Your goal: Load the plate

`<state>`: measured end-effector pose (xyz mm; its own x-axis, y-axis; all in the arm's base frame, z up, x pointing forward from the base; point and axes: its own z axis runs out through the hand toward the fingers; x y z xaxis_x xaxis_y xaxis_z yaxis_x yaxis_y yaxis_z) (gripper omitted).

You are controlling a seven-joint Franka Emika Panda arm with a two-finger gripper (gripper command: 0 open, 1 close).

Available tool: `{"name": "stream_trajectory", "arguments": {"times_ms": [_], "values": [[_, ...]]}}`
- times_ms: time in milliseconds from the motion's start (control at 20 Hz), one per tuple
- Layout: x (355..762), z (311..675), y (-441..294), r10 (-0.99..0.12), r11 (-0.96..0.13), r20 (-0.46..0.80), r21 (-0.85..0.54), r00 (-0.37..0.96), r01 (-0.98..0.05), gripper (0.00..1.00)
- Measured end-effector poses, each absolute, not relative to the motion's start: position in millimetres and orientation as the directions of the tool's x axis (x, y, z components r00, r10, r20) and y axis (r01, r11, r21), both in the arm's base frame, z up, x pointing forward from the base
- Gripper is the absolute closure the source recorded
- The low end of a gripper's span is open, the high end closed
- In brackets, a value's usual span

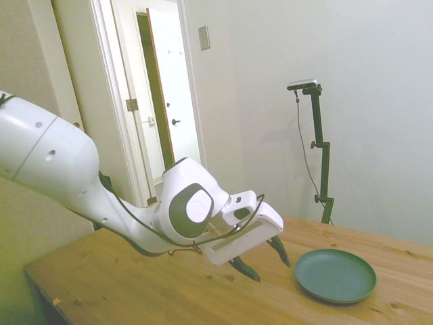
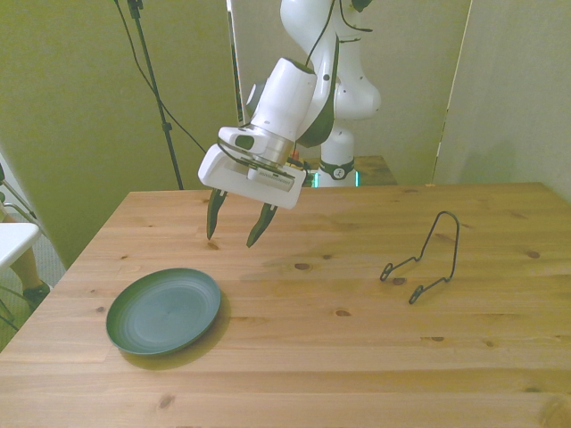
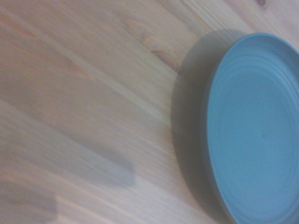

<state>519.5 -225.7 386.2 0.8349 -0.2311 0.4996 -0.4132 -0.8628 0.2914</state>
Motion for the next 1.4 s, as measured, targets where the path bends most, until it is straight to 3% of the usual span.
{"name": "stream_trajectory", "arguments": {"times_ms": [850,1400], "values": [[550.2,359.0,-289.9,-0.234,-0.825,0.508,0.348,0.829,-0.446,0.00],[565.2,342.0,-294.0,-0.191,-0.842,0.515,0.352,0.836,-0.409,0.00]]}}
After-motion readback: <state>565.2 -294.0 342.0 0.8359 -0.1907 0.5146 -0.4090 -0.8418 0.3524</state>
